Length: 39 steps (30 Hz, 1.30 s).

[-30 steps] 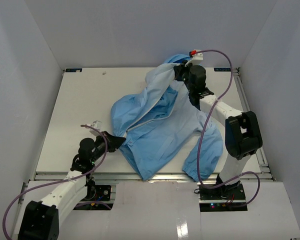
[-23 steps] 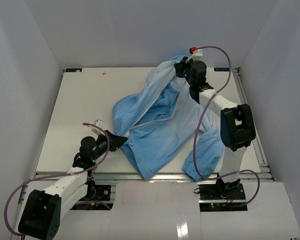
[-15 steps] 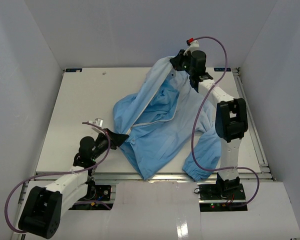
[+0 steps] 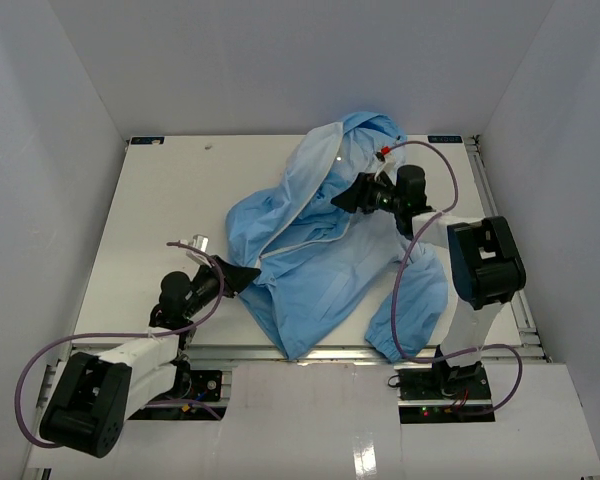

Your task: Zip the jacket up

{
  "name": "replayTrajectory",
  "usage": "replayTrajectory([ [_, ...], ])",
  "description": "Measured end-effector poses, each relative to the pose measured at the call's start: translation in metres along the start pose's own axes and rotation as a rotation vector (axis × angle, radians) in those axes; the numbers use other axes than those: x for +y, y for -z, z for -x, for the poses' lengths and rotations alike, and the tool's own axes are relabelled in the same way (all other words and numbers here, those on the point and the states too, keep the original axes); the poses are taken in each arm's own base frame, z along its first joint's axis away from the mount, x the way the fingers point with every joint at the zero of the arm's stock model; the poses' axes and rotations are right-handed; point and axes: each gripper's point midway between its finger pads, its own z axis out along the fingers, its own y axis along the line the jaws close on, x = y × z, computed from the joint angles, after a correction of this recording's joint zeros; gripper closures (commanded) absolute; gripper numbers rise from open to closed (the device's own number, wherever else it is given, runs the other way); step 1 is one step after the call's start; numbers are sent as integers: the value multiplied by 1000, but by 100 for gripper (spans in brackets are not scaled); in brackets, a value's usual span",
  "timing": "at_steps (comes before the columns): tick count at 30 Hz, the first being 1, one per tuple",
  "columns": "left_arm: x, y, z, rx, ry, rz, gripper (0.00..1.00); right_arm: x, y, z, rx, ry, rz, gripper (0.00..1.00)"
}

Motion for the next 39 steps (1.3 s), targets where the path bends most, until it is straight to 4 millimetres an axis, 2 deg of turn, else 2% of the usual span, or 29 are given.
replayTrajectory([
  [1,3,0,-2,7,8,10,81,11,6,-13,15,-7,25,33],
  [3,9,0,-7,23,23,34,67,37,13,-30,26,12,89,37],
  [7,21,2,-15,48,52,93,48,105,10,-53,41,109,260,41],
  [11,23,4,-10,21,50,112,43,171,-1,-85,79,194,420,46],
  [14,18,4,-2,-15,33,103,43,200,-5,-111,110,225,475,48],
  [16,17,4,2,-30,31,104,43,206,-8,-127,125,236,476,50],
  [20,19,3,2,-36,41,110,45,202,-18,-161,174,234,445,51],
  [24,32,0,-7,-4,68,144,47,194,-28,-199,242,221,409,52],
  [27,41,-2,-15,22,90,166,49,196,-30,-222,283,228,405,51],
  [29,45,-4,-19,32,100,175,57,198,-31,-234,302,241,407,51],
  [32,47,-6,-20,36,103,168,87,201,-31,-244,313,266,407,50],
  [33,46,-7,-20,35,102,161,93,201,-31,-244,312,271,404,49],
  [35,43,-8,-18,30,93,140,100,199,-32,-244,307,282,395,49],
  [39,29,-11,-11,10,56,67,100,188,-27,-243,302,291,366,49],
])
